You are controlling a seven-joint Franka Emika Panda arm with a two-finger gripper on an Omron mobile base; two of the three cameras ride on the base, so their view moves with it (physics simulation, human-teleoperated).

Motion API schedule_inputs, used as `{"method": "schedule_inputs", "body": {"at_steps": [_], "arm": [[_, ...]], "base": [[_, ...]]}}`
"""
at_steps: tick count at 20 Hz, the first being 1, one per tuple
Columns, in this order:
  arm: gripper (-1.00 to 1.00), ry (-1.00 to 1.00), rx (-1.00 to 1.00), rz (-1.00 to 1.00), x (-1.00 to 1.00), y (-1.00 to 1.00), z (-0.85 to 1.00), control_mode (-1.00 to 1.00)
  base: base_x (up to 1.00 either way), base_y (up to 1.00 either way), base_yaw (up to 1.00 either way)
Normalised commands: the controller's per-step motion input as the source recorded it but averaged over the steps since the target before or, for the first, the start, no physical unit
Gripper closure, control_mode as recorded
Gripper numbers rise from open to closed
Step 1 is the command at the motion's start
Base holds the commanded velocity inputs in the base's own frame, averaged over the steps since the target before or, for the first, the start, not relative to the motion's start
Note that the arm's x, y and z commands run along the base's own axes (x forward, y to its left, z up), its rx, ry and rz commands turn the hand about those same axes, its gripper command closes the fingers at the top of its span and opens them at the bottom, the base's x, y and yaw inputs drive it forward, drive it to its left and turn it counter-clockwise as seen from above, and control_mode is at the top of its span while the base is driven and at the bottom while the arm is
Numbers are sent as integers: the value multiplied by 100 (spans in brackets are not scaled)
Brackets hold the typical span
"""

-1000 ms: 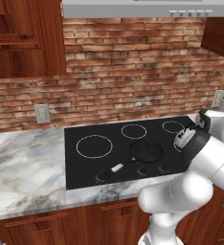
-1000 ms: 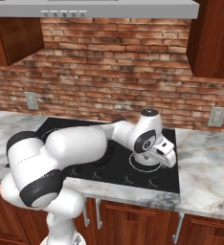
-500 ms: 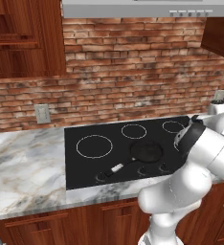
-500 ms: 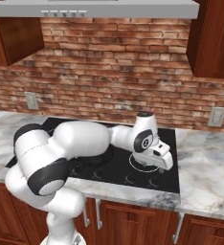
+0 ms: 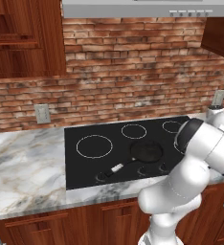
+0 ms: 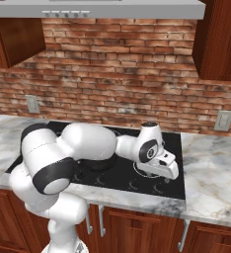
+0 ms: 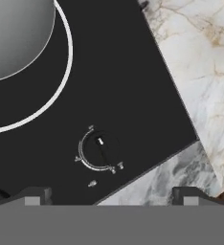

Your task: Pick the kettle from the counter and place it on a stove burner. Then turn the burner on.

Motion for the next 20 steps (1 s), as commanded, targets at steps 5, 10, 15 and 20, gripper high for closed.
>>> {"method": "schedule_inputs", "body": {"at_steps": [5, 10, 15, 20], "arm": [[-100, 0, 0, 6, 0, -39, -8, -100], [-100, 0, 12, 8, 0, -38, -7, -100], [-100, 0, 23, 10, 4, -6, -5, -100], [-100, 0, 18, 10, 12, 0, -2, -100]], "base": [[0, 0, 0], [0, 0, 0], [0, 0, 0], [0, 0, 0]]}}
